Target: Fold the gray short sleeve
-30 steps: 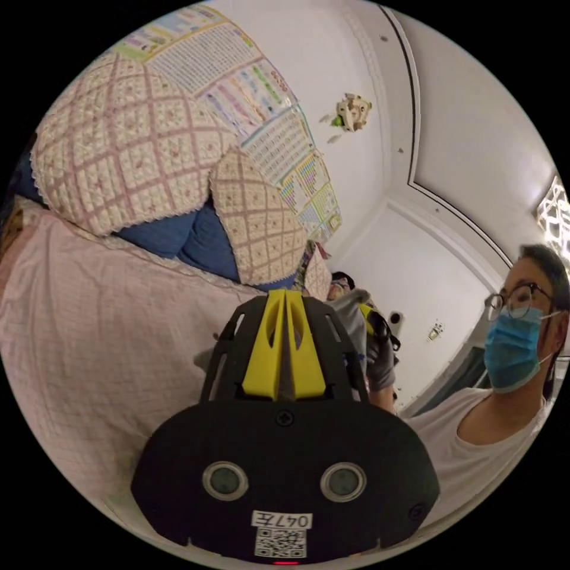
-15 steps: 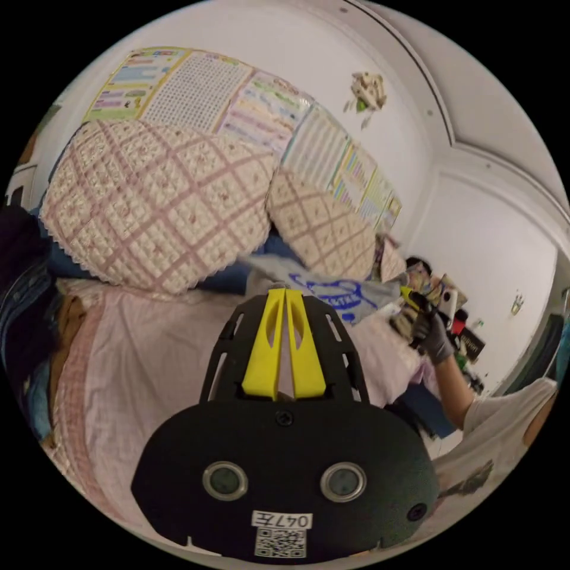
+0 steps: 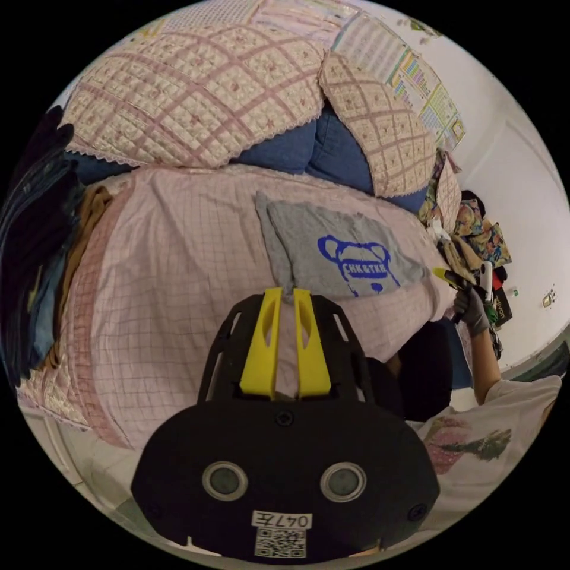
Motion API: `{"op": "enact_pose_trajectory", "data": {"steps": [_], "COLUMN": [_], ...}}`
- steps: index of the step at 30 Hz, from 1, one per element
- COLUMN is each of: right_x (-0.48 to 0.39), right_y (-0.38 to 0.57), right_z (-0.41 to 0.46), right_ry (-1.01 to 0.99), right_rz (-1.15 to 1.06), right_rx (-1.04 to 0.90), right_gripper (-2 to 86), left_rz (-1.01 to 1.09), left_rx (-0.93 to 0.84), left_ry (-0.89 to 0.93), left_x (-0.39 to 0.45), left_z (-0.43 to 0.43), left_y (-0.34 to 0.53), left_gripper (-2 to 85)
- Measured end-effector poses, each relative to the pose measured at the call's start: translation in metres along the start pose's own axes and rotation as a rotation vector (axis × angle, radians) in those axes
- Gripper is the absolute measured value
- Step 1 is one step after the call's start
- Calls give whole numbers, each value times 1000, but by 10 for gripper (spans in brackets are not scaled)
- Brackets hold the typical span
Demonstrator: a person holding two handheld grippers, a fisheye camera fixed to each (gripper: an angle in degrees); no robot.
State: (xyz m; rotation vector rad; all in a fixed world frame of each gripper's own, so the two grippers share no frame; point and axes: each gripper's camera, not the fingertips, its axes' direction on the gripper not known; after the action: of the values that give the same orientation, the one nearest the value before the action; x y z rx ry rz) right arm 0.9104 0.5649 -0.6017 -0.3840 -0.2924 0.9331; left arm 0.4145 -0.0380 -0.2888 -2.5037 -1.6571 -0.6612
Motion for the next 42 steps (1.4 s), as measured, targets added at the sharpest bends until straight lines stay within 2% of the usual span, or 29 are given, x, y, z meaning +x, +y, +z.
{"op": "enact_pose_trajectory", "data": {"steps": [5, 9, 12, 17, 19, 22, 23, 30, 33, 37, 42], "right_x": [-23, -28, -47, -161, -162, -118, -104, -82, -88, -92, -75], "right_y": [-2, 1, -9, 11, 24, 44, 55, 120, 141, 162, 196], "right_z": [26, 59, 66, 17, 25, 63, 68, 14, -7, -31, -15], "right_ry": [-2, -32, -26, 136, 222, 398, 394, 236, 124, -127, -582], "right_rz": [-45, -37, -111, -600, -550, -315, -261, -105, -112, -145, -162], "right_rx": [-68, -130, -155, 65, 13, -238, -285, -71, -19, 19, 15], "right_gripper": [46, 11, 0, -2, -1, 5, 11, 31, 11, -5, -12], "left_rz": [28, 35, 35, 16, 13, 2, -9, -71, -52, -43, -144], "left_rx": [139, 86, 55, 57, 46, 17, 7, 24, 26, -25, -104], "left_ry": [81, 97, 93, 119, 116, 88, 79, 127, 183, 276, 739], "left_x": [58, 104, 131, 166, 179, 199, 204, 224, 248, 278, 296], "left_z": [-41, -33, -30, -25, -18, -4, 2, 15, 25, 56, 158], "left_y": [27, 50, 60, 74, 80, 90, 94, 105, 108, 100, 57], "left_gripper": [12, 0, -6, -9, -9, -10, -10, -10, -10, -10, -10]}}
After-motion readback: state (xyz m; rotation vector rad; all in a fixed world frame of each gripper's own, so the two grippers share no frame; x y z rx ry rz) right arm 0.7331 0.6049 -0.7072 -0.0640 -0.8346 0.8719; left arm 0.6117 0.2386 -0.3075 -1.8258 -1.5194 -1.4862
